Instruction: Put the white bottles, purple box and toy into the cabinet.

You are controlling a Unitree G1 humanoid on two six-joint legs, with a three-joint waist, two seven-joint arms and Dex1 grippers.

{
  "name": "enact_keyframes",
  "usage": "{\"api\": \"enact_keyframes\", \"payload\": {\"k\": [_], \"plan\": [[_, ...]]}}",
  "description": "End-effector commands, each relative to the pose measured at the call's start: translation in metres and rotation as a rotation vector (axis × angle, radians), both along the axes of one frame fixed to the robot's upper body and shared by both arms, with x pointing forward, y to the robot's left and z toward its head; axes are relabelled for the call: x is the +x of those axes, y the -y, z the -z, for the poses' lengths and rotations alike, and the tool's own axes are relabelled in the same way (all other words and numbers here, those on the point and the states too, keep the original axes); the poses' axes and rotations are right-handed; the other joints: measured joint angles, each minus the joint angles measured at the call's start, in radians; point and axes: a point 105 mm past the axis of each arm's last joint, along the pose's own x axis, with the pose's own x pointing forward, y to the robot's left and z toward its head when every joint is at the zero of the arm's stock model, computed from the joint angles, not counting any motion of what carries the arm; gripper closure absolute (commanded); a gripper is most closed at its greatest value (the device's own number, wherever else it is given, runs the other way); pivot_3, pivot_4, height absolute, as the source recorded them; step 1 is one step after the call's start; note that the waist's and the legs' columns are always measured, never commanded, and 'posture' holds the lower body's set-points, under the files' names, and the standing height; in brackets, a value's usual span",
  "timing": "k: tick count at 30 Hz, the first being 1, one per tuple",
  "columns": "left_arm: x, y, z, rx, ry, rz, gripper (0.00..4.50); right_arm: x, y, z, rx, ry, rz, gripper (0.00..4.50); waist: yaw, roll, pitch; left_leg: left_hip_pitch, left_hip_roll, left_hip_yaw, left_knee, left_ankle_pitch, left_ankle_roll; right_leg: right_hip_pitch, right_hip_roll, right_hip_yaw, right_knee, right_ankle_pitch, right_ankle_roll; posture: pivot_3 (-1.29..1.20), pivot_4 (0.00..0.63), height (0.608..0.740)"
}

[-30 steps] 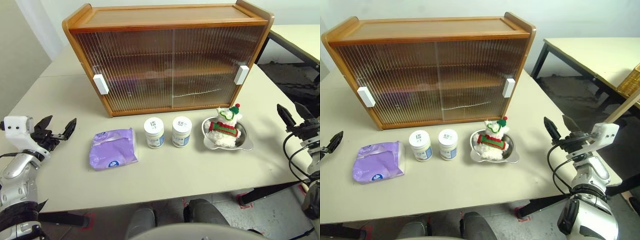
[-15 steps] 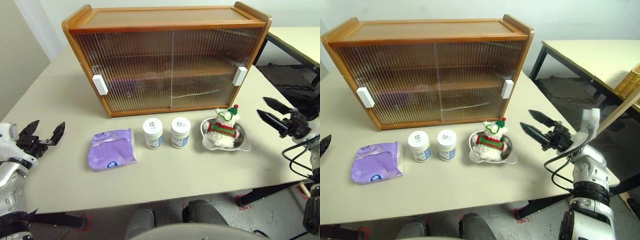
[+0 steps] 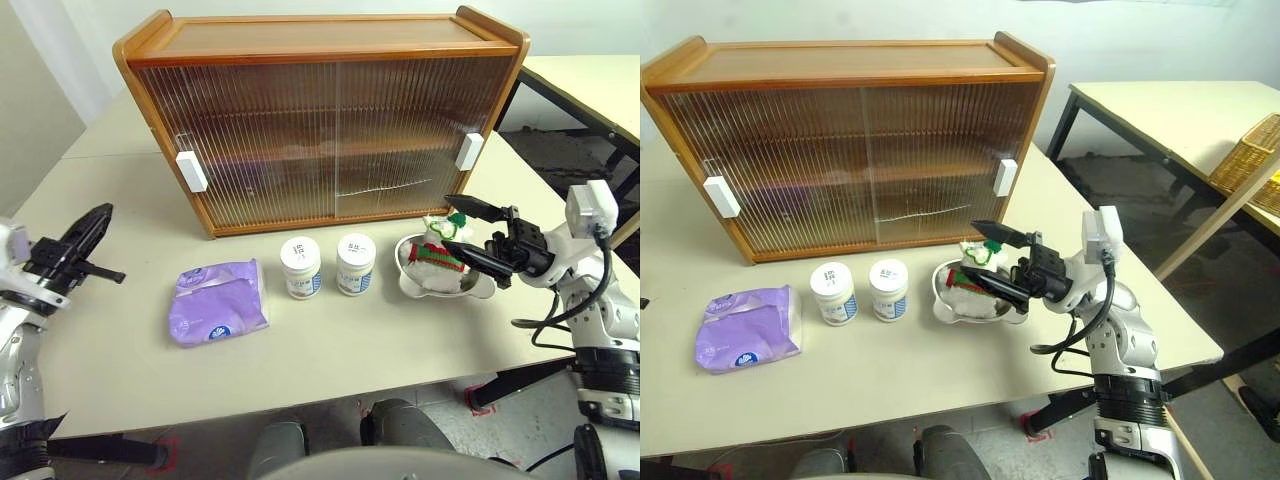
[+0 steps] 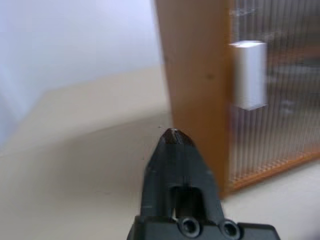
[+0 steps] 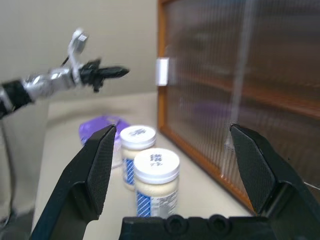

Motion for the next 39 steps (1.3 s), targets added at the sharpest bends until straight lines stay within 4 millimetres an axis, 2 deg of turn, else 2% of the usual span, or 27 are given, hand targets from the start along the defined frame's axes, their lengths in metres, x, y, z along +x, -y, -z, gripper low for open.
{"api": "enact_keyframes", "payload": {"k": [1, 9, 18, 23, 30, 35, 39], "plan": [[0.008, 0.011, -0.008, 0.032, -0.004, -0.010, 4.46, -0.002, -0.009, -0.004, -0.024, 0.007, -0.025, 0.00, -0.001, 0.000, 0.000, 0.000, 0.000, 0.000, 0.000, 0.000, 0.000, 0.000, 0.000, 0.000, 0.000, 0.000, 0.000, -0.13, 0.000, 0.740], [0.024, 0.018, 0.006, 0.031, -0.074, -0.044, 4.46, -0.004, -0.024, 0.001, -0.043, 0.030, -0.054, 0.00, -0.001, 0.002, -0.002, -0.001, 0.001, 0.000, 0.000, 0.000, 0.000, -0.001, 0.001, 0.000, 0.000, 0.000, 0.000, -0.12, 0.000, 0.740], [0.053, 0.036, 0.002, 0.037, -0.054, 0.002, 4.46, -0.001, -0.033, 0.000, -0.047, 0.043, -0.068, 0.00, 0.009, 0.003, -0.003, -0.004, 0.001, 0.000, 0.004, 0.000, 0.000, -0.003, 0.000, 0.000, 0.000, 0.002, 0.000, -0.11, 0.000, 0.740], [0.058, 0.049, -0.001, 0.042, -0.044, 0.059, 4.46, 0.003, -0.033, 0.000, -0.046, 0.052, -0.051, 0.00, 0.009, 0.003, -0.003, -0.008, 0.002, -0.001, 0.007, 0.000, 0.000, -0.006, 0.000, 0.000, 0.000, 0.004, 0.001, -0.13, 0.001, 0.740], [0.060, 0.059, 0.004, 0.049, -0.059, 0.095, 4.46, 0.004, -0.037, 0.002, -0.037, 0.064, -0.040, 0.00, 0.005, 0.004, -0.003, -0.011, 0.002, -0.001, 0.008, 0.000, 0.000, -0.008, 0.000, 0.000, 0.000, 0.005, 0.002, -0.15, 0.000, 0.740], [0.065, 0.058, 0.007, 0.047, -0.065, 0.097, 4.46, 0.004, -0.040, 0.001, -0.031, 0.071, -0.036, 0.00, 0.006, 0.004, -0.003, -0.011, 0.002, -0.001, 0.008, 0.000, 0.000, -0.008, 0.000, 0.000, 0.000, 0.006, 0.002, -0.15, 0.000, 0.740], [0.072, 0.054, 0.002, 0.041, -0.049, 0.095, 4.46, 0.006, -0.040, 0.000, -0.031, 0.078, -0.031, 0.00, 0.008, 0.004, -0.003, -0.011, 0.002, -0.004, 0.009, 0.000, 0.000, -0.008, -0.001, 0.000, 0.000, 0.008, 0.003, -0.16, 0.000, 0.740]]}}
